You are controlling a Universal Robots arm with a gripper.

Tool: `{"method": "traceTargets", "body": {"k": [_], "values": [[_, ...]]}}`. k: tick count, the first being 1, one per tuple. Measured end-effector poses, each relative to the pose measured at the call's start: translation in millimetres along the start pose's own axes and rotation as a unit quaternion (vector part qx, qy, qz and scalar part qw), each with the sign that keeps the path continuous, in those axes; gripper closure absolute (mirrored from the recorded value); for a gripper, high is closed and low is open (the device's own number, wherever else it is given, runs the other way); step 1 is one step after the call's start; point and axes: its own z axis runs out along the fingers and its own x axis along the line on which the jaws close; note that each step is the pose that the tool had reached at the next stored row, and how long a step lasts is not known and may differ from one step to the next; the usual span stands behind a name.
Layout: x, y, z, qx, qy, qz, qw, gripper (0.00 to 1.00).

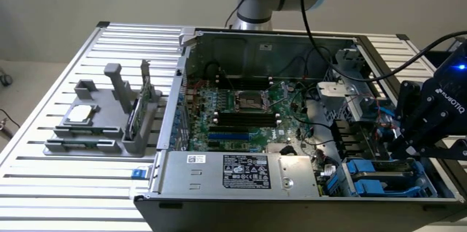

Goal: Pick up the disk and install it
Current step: 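Insert the first disk wire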

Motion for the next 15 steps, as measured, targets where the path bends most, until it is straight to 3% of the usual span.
{"method": "traceTargets", "body": {"k": [2, 7, 11, 15], "values": [[0.0, 0.3, 0.3, 0.0012, 0.0, 0.001, 1.0, 0.84], [0.1, 0.4, 1.5, 0.0089, -0.0009, 0.02, 0.9998, 0.84], [0.0, 1.8, 1.6, 0.0109, -0.0067, 0.03, 0.9995, 0.84], [0.0, 4.8, 1.9, 0.0127, -0.0091, 0.032, 0.9994, 0.84]]}}
